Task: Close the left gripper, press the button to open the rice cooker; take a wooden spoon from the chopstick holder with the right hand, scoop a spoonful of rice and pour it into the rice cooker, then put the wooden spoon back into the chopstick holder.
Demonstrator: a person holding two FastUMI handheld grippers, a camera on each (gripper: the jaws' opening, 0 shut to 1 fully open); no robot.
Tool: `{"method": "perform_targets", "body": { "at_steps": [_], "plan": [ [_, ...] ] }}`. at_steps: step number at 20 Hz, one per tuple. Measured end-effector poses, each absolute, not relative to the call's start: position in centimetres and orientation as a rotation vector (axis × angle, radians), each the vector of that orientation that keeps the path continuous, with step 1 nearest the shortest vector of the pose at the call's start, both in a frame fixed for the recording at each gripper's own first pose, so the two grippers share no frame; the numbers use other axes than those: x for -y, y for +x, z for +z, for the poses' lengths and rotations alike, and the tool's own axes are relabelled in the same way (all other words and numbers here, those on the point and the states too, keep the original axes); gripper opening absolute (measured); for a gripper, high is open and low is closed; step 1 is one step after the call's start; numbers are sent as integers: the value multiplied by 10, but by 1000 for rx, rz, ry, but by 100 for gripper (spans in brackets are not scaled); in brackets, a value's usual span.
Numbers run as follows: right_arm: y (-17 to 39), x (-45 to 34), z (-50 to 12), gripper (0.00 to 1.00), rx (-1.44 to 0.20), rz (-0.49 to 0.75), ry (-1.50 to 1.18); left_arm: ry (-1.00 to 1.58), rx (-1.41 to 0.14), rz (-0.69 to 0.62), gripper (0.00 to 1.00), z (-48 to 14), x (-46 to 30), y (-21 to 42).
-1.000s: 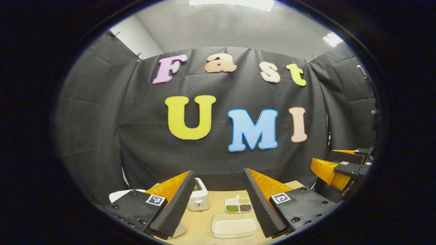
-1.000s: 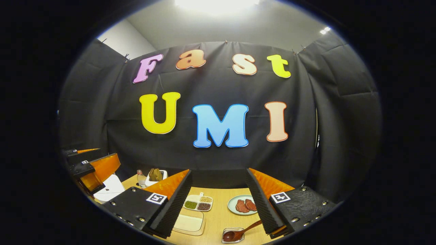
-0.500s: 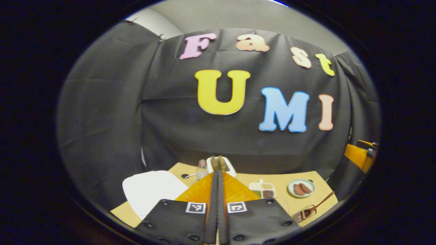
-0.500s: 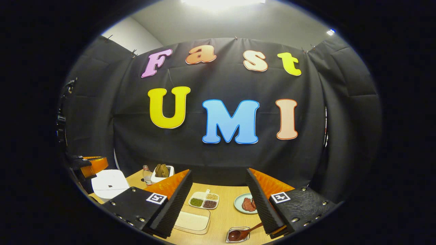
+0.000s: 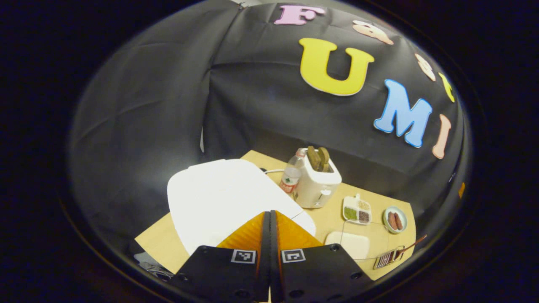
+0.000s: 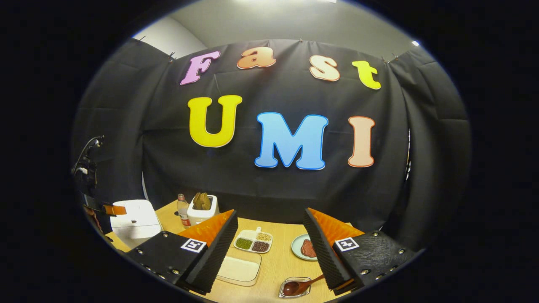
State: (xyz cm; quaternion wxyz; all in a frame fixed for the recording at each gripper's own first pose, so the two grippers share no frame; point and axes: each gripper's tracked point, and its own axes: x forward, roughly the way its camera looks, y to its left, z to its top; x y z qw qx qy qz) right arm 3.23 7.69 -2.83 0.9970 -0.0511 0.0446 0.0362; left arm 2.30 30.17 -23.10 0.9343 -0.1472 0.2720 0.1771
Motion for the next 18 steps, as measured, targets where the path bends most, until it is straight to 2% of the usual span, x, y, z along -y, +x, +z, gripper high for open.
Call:
{"method": "perform_targets", "body": {
  "at_steps": [7,11,15,18],
  "plan": [
    [48,-69,-32,95,-105,51,-115,-311,-664,366,8,-280,-315,33],
    [54,-67,-32,95,-106,49,-103,-337,-650,384,8,-280,-317,36],
    [57,-66,-34,95,-110,64,-104,-304,-593,401,8,-259,-320,36],
    [57,-66,-33,95,-105,72,-92,-228,-479,429,9,-214,-328,40]
  ]
}}
